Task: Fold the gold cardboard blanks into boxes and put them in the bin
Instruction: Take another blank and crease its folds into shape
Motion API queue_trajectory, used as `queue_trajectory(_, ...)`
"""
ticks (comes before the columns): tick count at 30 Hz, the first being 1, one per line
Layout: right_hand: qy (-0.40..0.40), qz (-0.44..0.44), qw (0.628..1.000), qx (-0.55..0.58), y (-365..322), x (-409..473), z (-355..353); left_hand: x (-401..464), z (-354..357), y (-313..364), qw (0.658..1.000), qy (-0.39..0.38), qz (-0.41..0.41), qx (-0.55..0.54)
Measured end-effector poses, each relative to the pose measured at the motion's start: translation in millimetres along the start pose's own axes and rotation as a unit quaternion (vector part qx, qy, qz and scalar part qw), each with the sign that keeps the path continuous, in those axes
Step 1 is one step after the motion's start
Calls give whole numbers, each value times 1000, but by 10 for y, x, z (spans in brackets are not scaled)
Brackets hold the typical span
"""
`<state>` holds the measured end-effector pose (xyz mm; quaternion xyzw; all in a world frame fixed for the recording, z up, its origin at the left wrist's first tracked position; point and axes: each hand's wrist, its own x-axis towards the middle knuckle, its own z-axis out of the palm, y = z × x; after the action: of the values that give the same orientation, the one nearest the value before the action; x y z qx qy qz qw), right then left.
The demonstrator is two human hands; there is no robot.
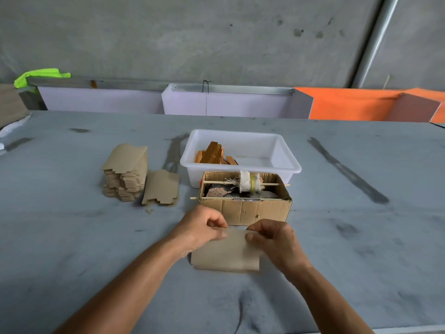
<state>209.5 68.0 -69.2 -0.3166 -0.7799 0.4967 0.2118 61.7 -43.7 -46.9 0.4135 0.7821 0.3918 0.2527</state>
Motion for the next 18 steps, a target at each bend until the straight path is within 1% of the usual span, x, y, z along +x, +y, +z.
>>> queue_trajectory(2,-25,31,994,99,0,-13,-13,-13,-21,-25,997,4,-13,-79)
queue_trajectory(4,-26,61,986,151,-10,-21,-2,-21,-11,-44,988,-1,-32,-150)
queue_trajectory(5,-28,77,983,167,-15,-28,12,-28,2,-63,985,-4,-38,-166)
queue_trajectory(8,-60,109,973,193,-31,-30,25,-17,41,-84,982,-24,-35,-186)
queue_trajectory(10,-84,115,970,195,-48,-35,18,-2,66,-90,979,-38,-37,-195)
queue_trajectory(15,-60,120,971,200,-62,8,36,54,90,-93,975,-55,-61,-207)
queue_trajectory(18,-49,125,969,206,-62,9,64,84,123,-83,977,-39,-69,-200)
